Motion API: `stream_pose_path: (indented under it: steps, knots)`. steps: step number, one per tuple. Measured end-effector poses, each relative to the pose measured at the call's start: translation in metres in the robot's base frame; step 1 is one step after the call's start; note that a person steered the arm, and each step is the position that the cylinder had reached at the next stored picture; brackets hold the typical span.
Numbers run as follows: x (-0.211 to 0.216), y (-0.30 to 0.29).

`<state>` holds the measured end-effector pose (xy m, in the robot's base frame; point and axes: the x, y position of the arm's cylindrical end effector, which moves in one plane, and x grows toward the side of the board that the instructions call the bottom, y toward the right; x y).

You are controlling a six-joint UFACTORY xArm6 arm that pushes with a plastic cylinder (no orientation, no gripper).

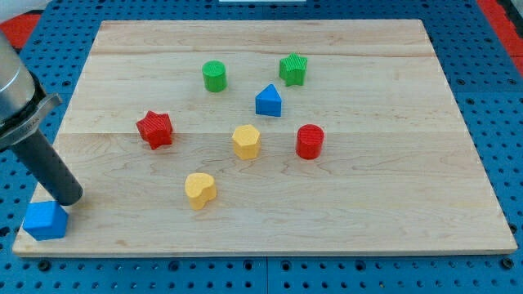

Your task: Move your arm up a bit

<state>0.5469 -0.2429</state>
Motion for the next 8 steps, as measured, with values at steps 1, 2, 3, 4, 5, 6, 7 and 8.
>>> stream_pose_path:
  steps: [1, 2, 3, 4, 5, 6, 7, 8]
  knots:
    - [-0.005, 0.0]
    - [-0.022, 0.003]
    - [-0.033, 0.016]
    - [-0.033, 0.018]
    - [-0.034, 0.018]
    - [-0.038, 0.018]
    - [-0.047, 0.018]
    - [-0.072, 0.018]
